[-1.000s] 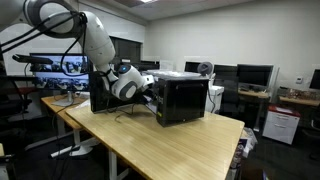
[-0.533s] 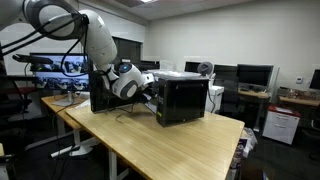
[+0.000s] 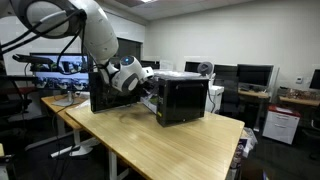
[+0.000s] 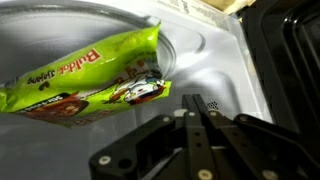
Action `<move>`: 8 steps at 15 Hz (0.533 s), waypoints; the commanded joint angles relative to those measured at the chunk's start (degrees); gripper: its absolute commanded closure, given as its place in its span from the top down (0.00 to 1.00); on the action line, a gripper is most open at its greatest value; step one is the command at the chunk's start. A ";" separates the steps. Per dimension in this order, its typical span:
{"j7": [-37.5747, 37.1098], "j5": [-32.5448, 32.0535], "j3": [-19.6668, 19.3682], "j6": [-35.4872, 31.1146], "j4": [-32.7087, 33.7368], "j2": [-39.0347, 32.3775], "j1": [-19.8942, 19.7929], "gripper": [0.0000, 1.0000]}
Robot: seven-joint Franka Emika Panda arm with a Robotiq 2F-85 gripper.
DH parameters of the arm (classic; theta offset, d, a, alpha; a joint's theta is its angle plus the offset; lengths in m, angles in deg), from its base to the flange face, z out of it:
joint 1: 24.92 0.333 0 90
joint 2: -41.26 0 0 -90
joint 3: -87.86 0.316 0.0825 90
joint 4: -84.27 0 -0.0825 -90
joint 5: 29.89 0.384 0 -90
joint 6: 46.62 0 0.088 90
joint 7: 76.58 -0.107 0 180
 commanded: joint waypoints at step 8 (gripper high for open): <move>1.22 -1.34 0.95 6.03 -0.47 -2.61 -3.28 0.71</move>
